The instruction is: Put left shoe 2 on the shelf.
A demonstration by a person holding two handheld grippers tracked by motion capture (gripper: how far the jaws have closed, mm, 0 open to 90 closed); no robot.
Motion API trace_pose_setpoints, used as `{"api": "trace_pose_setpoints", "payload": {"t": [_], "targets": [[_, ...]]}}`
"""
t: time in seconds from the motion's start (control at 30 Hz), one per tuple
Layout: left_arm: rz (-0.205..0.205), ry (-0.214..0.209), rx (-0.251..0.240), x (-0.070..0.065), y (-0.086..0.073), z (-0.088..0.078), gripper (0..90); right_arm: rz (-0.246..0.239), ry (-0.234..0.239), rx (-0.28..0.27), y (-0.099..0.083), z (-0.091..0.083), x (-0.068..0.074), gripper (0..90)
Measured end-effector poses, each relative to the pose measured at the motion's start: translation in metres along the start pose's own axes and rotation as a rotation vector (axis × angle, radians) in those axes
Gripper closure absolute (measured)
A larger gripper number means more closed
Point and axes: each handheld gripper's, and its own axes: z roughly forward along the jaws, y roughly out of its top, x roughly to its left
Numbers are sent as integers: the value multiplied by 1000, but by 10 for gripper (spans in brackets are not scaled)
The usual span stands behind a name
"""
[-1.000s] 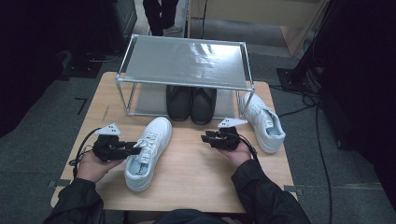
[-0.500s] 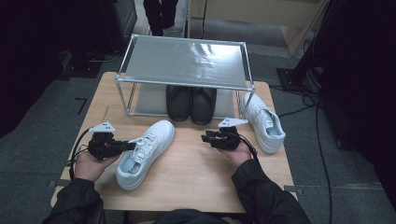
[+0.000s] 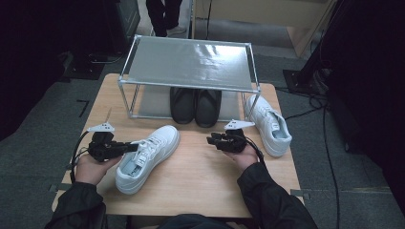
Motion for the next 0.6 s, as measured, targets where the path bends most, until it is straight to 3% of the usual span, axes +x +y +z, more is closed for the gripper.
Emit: {"api": "trace_pose_setpoints", "payload": {"t": [0.3, 0.5, 0.6], "targets": [[1, -24, -18, -3, 11, -4, 847, -3, -8, 0, 0, -1, -2, 668], [-19, -39, -39, -3, 21, -10, 848, 4, -12, 3, -1, 0, -4, 669], [-4, -27, -47, -5, 27, -15, 848, 3, -18, 1, -1, 0, -5, 669]]}}
